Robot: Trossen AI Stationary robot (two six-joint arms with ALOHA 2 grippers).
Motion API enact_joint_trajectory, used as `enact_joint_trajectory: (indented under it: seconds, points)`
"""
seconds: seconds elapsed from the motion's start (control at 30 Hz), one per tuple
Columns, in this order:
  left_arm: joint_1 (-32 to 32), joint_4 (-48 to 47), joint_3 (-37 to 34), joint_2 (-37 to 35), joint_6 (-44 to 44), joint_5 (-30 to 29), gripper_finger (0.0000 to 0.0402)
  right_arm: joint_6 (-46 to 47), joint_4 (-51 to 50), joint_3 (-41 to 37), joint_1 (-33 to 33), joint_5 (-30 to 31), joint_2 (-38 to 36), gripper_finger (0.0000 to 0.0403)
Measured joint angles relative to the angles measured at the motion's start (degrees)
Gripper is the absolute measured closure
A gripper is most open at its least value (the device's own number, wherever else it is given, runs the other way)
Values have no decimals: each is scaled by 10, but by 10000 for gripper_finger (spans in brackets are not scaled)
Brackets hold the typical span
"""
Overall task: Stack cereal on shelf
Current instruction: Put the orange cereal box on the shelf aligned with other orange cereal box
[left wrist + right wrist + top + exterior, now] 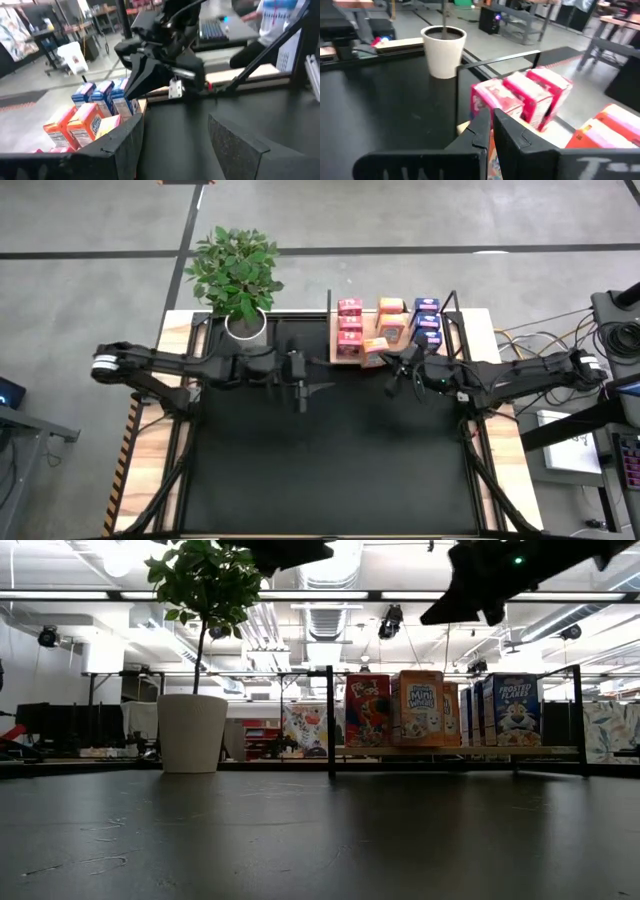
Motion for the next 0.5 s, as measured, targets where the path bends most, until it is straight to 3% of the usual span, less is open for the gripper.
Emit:
enact_joint_trajectory:
  seconds: [0.23,0.5]
  points:
    - [-1,80,-93,-47,-10,0,196,-8,-4,32,-52,-13,56,391]
    - [0,85,-112,-47,-9,-57,196,13,-47,61,-121,-75,120,391]
